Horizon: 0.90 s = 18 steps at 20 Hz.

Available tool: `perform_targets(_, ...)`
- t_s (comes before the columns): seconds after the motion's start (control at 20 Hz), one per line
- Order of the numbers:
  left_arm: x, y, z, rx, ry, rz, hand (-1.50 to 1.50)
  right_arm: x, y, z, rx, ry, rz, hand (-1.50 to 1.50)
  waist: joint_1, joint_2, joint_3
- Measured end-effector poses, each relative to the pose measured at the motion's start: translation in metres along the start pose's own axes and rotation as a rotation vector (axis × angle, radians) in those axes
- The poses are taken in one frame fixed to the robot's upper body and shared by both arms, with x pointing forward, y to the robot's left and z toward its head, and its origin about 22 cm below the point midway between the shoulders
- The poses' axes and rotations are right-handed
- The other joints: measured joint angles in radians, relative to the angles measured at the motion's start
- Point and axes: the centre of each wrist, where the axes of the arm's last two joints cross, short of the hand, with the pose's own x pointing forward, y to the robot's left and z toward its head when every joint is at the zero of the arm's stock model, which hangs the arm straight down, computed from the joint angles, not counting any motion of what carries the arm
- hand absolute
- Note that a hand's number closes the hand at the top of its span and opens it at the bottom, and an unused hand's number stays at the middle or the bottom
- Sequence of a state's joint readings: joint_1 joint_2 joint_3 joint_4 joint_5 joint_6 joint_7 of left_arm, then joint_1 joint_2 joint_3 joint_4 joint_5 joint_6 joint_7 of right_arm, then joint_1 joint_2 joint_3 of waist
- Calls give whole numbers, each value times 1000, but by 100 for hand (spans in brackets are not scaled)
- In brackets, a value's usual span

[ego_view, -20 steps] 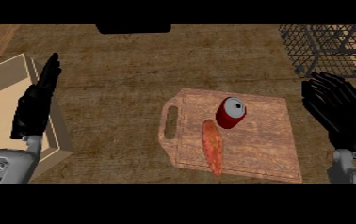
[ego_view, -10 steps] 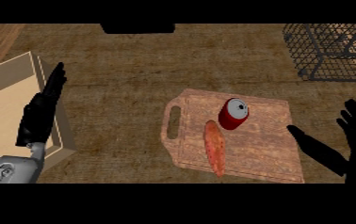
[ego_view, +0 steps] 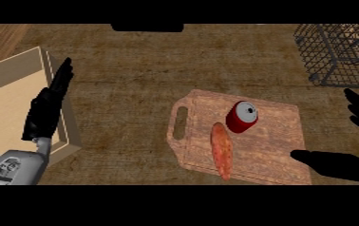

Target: Pick the can from the cutting board and place it in the tiered basket

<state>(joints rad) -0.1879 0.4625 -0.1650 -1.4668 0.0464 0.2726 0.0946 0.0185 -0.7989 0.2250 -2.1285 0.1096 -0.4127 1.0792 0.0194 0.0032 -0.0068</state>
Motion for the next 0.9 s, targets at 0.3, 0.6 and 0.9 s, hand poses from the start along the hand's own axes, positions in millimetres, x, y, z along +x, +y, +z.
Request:
perform_targets(0.3, -1, -7, -3, -19, -13, 3, 0, 36, 0, -11, 44, 23, 59, -150, 18, 2, 2)
perform_targets(0.6, 0, -10, 0, -27, -5, 1, 0, 47, 14, -31, 128, 97, 85, -150, 23, 1, 2)
perform_targets(0.9, -5, -7, 1, -14, -15, -1, 0, 49, 35, -47, 189, 146, 150, -150, 12, -3, 5)
